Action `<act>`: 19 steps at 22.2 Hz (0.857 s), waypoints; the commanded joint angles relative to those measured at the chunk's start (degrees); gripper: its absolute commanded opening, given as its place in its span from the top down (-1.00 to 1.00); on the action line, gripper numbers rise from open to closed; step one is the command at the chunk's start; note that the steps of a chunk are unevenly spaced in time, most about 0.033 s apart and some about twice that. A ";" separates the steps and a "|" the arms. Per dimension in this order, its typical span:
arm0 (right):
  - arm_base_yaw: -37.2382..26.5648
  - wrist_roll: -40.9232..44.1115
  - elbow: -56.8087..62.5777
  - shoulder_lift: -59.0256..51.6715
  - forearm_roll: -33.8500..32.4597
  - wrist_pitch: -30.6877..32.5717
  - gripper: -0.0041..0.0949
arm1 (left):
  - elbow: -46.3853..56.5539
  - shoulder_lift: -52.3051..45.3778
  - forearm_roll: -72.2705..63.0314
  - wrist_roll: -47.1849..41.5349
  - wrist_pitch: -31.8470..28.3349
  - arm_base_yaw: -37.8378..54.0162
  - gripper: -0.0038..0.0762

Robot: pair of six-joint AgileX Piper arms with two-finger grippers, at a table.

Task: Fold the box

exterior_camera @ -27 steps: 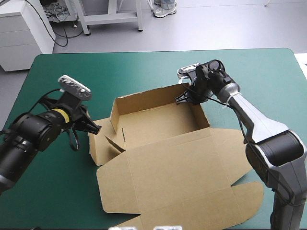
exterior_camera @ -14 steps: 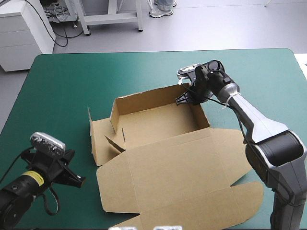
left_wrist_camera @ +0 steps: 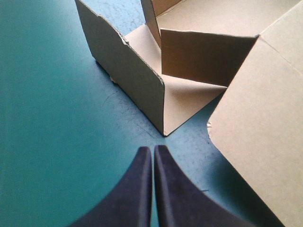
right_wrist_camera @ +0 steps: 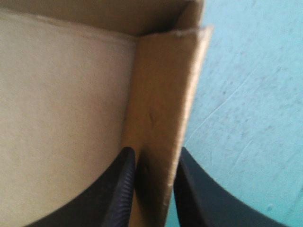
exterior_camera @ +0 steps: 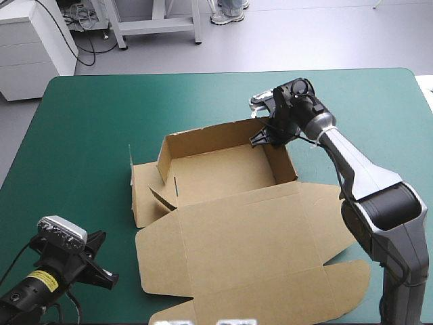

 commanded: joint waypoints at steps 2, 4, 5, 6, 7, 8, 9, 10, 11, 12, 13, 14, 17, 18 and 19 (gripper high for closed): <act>0.01 -0.49 -7.12 -4.25 -1.11 1.54 0.15 | -1.35 0.31 -0.34 0.17 -2.57 0.15 0.91; 0.01 -0.37 -8.15 -5.50 -0.87 1.54 0.05 | -1.35 0.31 -0.34 0.17 -1.46 0.15 0.91; 0.01 -0.36 -8.25 -6.35 -0.87 1.54 0.01 | -1.35 0.31 -0.34 0.17 -1.17 0.15 0.91; 0.01 -0.36 -8.25 -7.17 -0.87 1.54 -0.02 | -1.35 0.31 -0.34 0.17 -0.88 0.15 0.91; 0.01 -0.36 -8.25 -7.95 -0.87 1.54 -0.03 | -1.33 0.31 -0.34 0.17 -0.76 0.15 0.91; 0.01 -0.26 -8.25 -9.80 -0.87 1.54 -0.03 | -1.22 0.31 -0.34 0.17 -0.48 0.15 0.91; 0.01 -0.27 -8.25 -10.51 -0.87 1.54 -0.03 | -1.22 0.31 -0.34 0.17 -0.11 0.15 0.91; 0.01 -0.27 -8.25 -11.83 -0.87 1.54 -0.03 | -1.22 0.31 -0.34 0.17 0.39 0.15 0.91; 0.01 -0.27 -8.25 -12.21 -0.99 1.54 -0.03 | -1.22 0.31 -0.34 0.17 0.52 0.15 0.91; 0.01 -0.27 -8.25 -12.21 -1.11 1.54 -0.03 | -1.22 0.31 -0.34 0.17 0.52 0.15 0.91; 0.01 -0.27 -8.12 -12.08 -1.11 1.54 -0.03 | -1.22 0.31 -0.34 0.17 0.52 0.15 0.91; 0.01 -0.27 -7.39 -11.18 -0.98 1.54 -0.03 | -1.22 0.31 -0.34 0.17 0.60 0.15 0.91; 0.01 -0.27 -4.82 -8.56 0.39 1.54 -0.03 | 0.59 0.31 -0.34 0.17 0.49 0.15 0.91; 0.01 -0.27 -3.81 -7.60 0.39 1.54 -0.03 | 1.62 0.31 -0.45 0.17 0.39 0.15 0.91; 0.01 -0.27 -2.67 -6.68 0.39 1.54 -0.03 | 2.85 0.31 -0.80 0.01 -0.79 0.15 0.91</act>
